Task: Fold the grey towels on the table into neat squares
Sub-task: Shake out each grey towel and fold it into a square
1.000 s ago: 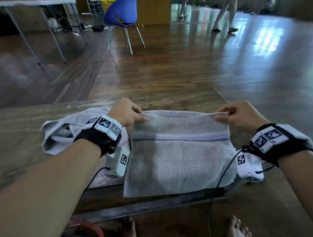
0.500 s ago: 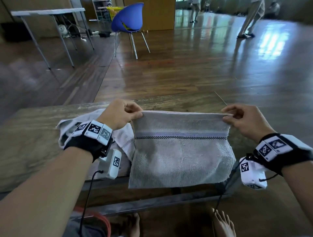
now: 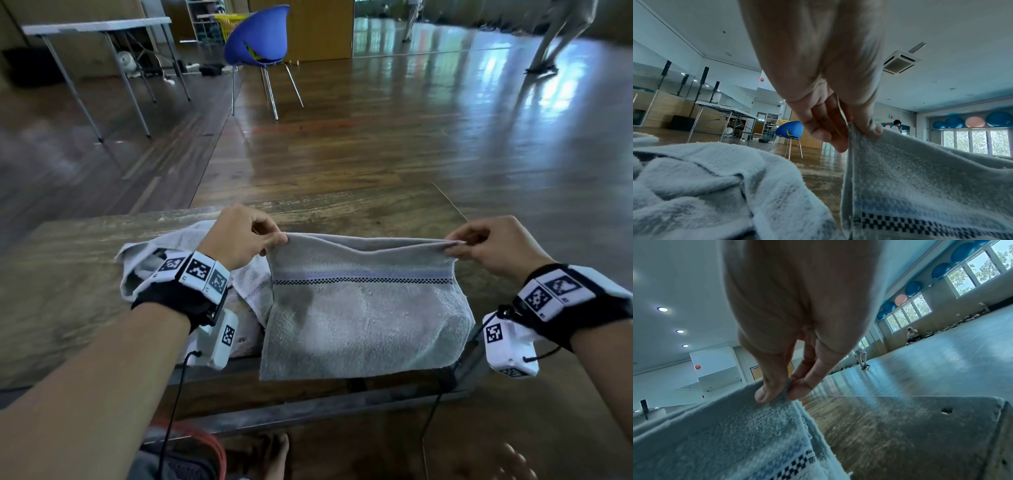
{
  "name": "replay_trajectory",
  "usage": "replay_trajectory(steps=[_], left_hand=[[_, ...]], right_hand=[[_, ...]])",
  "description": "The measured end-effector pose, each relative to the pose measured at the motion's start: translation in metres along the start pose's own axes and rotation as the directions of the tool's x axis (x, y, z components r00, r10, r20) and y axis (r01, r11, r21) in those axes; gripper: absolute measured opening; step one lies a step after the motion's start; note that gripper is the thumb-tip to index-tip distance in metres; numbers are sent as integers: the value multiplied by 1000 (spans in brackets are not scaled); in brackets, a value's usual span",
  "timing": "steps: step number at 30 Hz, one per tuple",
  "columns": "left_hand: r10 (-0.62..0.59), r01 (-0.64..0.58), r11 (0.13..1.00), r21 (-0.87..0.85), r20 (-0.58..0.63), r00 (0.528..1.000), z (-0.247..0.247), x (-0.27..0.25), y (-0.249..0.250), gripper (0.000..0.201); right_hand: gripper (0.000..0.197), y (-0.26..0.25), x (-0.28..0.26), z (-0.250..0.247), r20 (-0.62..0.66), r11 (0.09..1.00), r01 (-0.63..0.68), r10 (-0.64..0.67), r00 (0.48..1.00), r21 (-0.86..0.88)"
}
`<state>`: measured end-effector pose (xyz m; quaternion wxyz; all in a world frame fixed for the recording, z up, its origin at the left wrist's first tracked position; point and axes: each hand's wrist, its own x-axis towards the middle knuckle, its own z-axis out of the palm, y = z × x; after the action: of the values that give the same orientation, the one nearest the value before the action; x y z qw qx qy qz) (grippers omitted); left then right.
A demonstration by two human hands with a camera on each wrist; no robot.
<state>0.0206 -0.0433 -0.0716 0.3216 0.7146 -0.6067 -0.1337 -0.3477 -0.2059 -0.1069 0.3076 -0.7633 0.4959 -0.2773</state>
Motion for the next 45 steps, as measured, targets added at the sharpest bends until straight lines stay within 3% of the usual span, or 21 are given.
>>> replay_trajectory(steps=[7,17,28,32,34,36,39,41,43,45], left_hand=[[-37,36,999,18,27,999,-2,2,-7,2],[-57,57,998,1,27,998,0,1,-1,3],[-98,97,995,34,29,995,2,-1,-6,4],[-111,112,991,73,-18,994,7,2,2,15],[-162,160,985,68,19,987,10,4,5,17],[-255,253,967,36,119,960,11,6,10,17],[-386,419,890,-179,193,902,10,8,20,18],[-412,431,838,-334,130,902,9,10,30,15],[-347,303,897,-323,-86,934,5,16,39,15],[-231,141,947,-289,-303,925,-6,21,48,16]], right_hand=[[24,-2,-3,2,25,1000,-8,8,1000,15],[18,-1,-3,6,-57,996,-78,76,996,-44],[14,-8,-10,2,-54,987,-3,-6,999,-158],[16,-12,-8,2,-120,974,-2,-26,992,-226],[21,-15,-7,5,-116,959,-15,-19,993,-284],[26,-16,-3,5,-80,940,-101,79,994,-325],[20,-18,0,2,-44,934,-220,217,975,-280],[20,-24,3,0,-127,972,-207,193,973,-111],[25,-34,8,-5,-300,999,-28,19,954,-26],[32,-49,10,-10,-401,972,207,-145,905,115]])
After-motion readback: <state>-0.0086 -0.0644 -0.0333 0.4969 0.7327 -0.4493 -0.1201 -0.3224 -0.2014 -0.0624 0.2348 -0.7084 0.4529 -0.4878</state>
